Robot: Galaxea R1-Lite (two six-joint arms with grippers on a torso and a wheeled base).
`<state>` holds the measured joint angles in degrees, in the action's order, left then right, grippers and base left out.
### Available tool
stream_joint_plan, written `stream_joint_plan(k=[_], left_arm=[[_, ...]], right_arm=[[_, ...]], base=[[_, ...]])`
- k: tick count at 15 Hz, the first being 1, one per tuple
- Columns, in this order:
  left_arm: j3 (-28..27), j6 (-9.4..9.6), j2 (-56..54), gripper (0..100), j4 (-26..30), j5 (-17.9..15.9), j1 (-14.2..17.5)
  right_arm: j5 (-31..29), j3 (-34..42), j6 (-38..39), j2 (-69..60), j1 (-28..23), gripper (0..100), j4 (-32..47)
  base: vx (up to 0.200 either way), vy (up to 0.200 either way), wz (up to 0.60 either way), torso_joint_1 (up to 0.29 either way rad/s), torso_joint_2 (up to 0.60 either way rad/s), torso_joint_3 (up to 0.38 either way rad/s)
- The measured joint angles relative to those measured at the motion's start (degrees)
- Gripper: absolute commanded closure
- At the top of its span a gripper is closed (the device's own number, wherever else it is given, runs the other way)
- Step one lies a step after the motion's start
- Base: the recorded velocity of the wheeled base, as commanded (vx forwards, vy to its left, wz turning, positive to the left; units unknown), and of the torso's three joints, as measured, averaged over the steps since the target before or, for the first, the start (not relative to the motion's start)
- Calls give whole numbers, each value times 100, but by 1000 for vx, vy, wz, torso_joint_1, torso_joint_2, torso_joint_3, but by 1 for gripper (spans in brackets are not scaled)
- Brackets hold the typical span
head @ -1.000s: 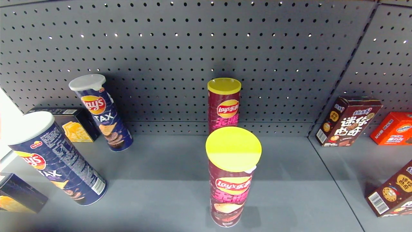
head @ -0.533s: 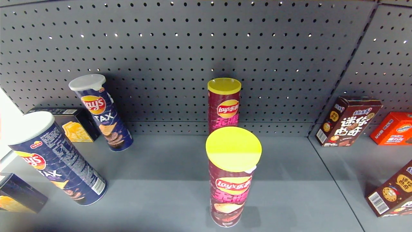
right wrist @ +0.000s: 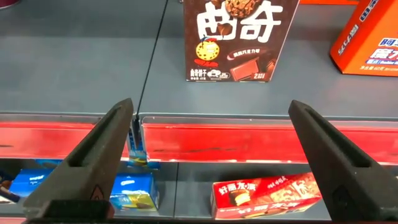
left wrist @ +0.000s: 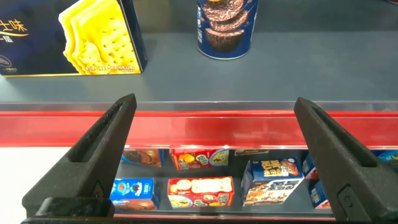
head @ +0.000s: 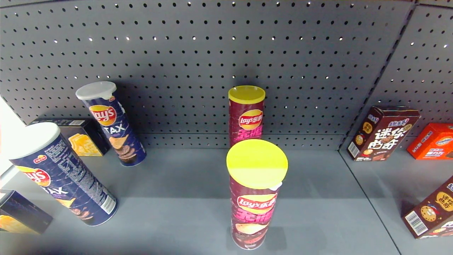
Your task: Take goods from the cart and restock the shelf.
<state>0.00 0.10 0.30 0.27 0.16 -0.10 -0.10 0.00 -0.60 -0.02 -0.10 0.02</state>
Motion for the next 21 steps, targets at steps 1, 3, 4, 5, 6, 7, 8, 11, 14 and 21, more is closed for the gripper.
stream_joint_plan(k=[1, 3, 4, 5, 6, 7, 8, 11, 14, 21], left_arm=[[0, 1, 0, 0, 0, 0, 0], [0, 0, 0, 0, -2, -6, 0], [0, 11, 0, 0, 0, -21, 0], [0, 9, 0, 0, 0, -18, 0], [0, 4, 0, 0, -2, -16, 0], [0, 4, 0, 0, 0, -13, 0], [0, 11, 0, 0, -2, -18, 0], [-2, 4, 0, 0, 0, -2, 0], [-2, 1, 0, 0, -2, 0, 0], [0, 1, 0, 0, -2, 0, -1]], right_arm=[[0, 0, -5, 0, 0, 0, 0], [5, 0, -6, 0, 0, 0, 2], [2, 0, -6, 0, 0, 0, 5], [0, 0, -6, 0, 0, 0, 5], [2, 0, -9, 0, 0, 0, 5], [2, 0, -6, 0, 0, 0, 5], [0, 0, -6, 0, 0, 0, 5], [0, 0, -6, 0, 0, 0, 9], [0, 0, -6, 0, 5, 0, 9], [5, 0, -2, -2, 0, 0, 7]], base=[[0, 0, 0, 0, 0, 0], [0, 0, 0, 0, 0, 0], [0, 0, 0, 0, 0, 0], [0, 0, 0, 0, 0, 0], [0, 0, 0, 0, 0, 0], [0, 0, 0, 0, 0, 0], [-200, 0, 0, 2, 7, 7], [0, 0, 0, 0, 0, 0], [0, 0, 0, 0, 0, 0], [0, 0, 0, 0, 0, 0]])
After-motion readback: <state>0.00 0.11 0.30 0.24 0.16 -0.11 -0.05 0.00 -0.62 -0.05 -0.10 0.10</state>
